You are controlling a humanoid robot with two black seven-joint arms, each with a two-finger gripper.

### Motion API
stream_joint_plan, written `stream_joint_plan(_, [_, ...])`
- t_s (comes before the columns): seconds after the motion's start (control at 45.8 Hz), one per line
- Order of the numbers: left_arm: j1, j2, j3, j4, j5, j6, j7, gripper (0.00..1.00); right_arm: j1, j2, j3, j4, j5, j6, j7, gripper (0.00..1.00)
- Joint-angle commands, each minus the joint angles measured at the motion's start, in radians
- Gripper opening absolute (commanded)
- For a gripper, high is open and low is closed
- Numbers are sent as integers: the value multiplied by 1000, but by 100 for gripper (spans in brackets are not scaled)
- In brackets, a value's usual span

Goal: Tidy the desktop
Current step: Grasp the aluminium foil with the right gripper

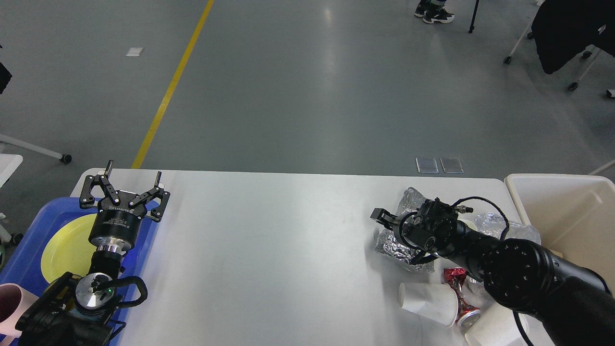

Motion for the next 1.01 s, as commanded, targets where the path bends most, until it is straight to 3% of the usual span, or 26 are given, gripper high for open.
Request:
stream_joint_plan(0.0, [0, 0, 0, 0, 0, 0, 0, 96, 7, 7, 8, 3, 0, -2, -1, 100])
stream_joint_plan(0.459, [-2, 0, 0, 0, 0, 0, 0, 96, 67, -18, 20, 58, 0, -11, -1, 100])
stream_joint_plan(0.765, [-2, 0, 0, 0, 0, 0, 0, 96, 50, 17, 20, 38, 0, -25, -3, 81])
stream_joint_plan(0.983, [-2, 0, 0, 0, 0, 0, 0, 96, 26, 47, 20, 9, 0, -26, -3, 74])
